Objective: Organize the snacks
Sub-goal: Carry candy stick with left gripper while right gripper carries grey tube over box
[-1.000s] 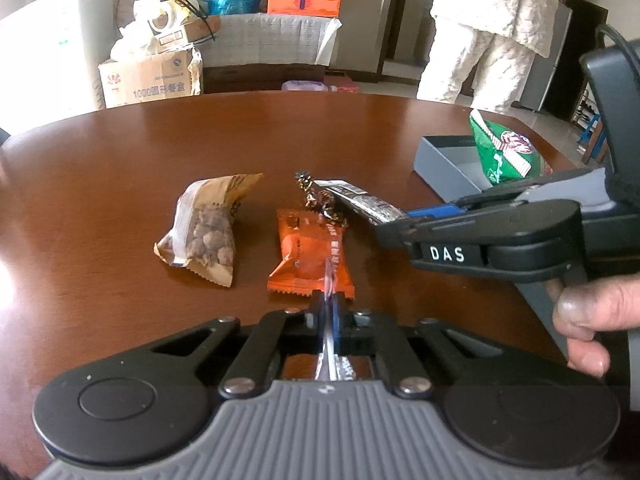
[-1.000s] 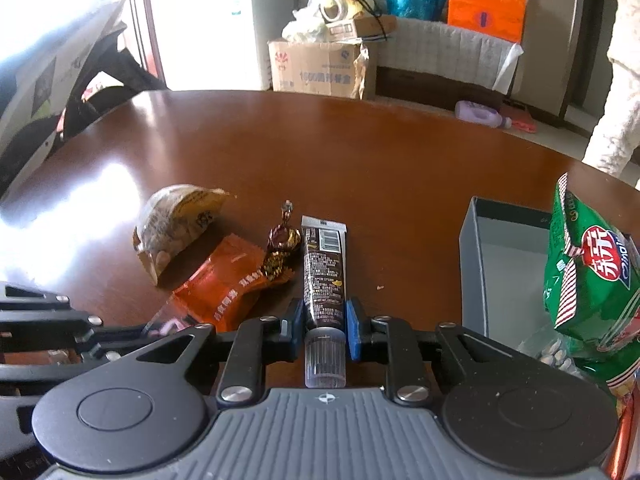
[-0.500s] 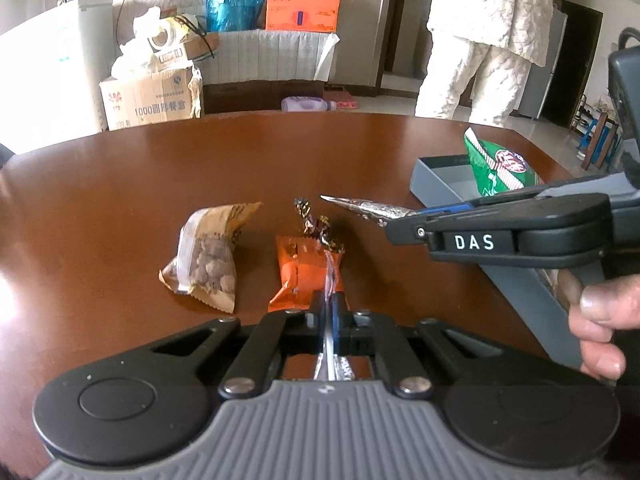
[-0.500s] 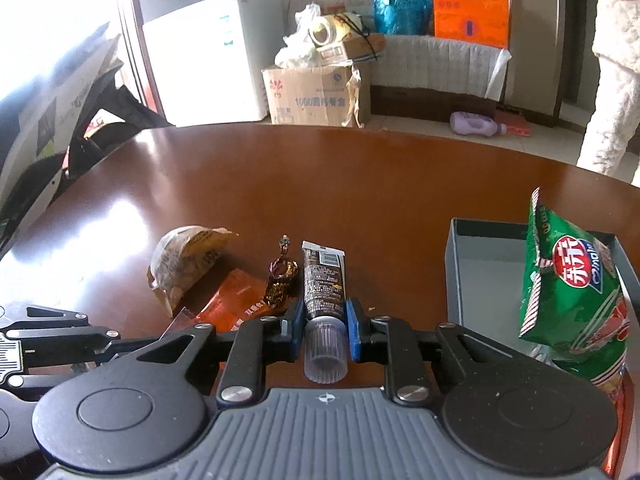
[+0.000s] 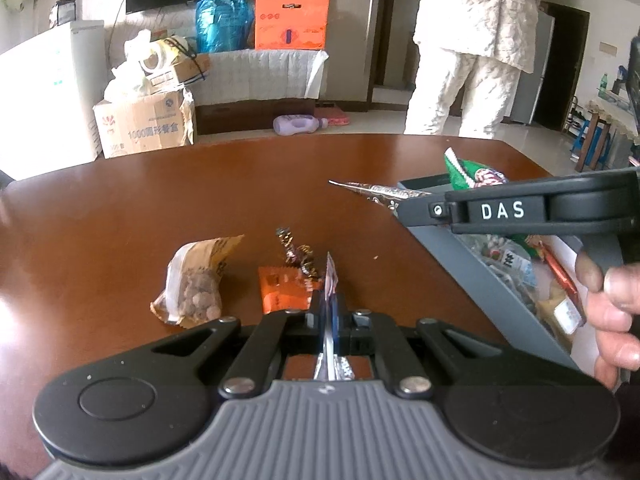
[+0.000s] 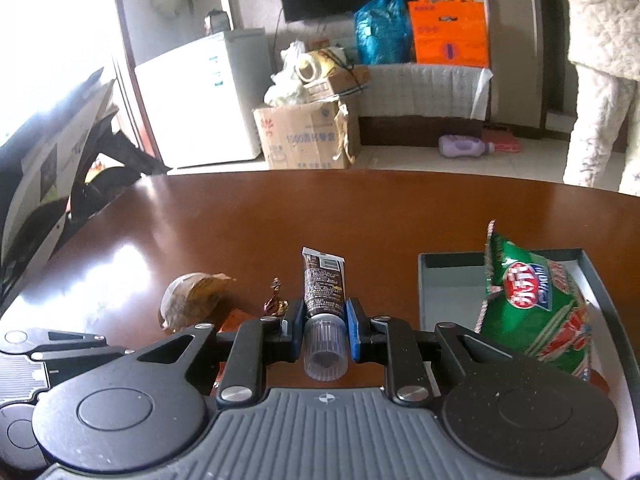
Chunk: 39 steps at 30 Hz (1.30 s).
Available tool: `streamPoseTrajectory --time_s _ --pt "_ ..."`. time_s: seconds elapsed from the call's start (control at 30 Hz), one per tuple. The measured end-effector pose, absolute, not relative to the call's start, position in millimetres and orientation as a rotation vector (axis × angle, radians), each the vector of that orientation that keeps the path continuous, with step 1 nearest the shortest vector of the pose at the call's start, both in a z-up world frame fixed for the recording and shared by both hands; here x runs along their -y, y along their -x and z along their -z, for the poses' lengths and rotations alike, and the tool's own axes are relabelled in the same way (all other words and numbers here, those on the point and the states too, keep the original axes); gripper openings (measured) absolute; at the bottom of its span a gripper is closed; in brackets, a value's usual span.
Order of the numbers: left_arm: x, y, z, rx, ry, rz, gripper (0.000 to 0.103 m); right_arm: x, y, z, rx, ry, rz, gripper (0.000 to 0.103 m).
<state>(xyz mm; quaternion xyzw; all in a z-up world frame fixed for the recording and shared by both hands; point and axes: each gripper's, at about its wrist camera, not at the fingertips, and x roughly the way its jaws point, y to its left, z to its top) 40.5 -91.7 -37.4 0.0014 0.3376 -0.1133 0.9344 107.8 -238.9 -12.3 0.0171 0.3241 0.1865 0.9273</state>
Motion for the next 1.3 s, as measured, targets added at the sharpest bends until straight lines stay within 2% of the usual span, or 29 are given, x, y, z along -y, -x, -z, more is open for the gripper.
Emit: streamPoseTrajectory --time_s 1.3 --pt "203.5 -50.7 6.8 -0.624 -0.039 0.446 0.0 340.5 -71.7 -20.9 -0.56 -0.139 -0.25 0.023"
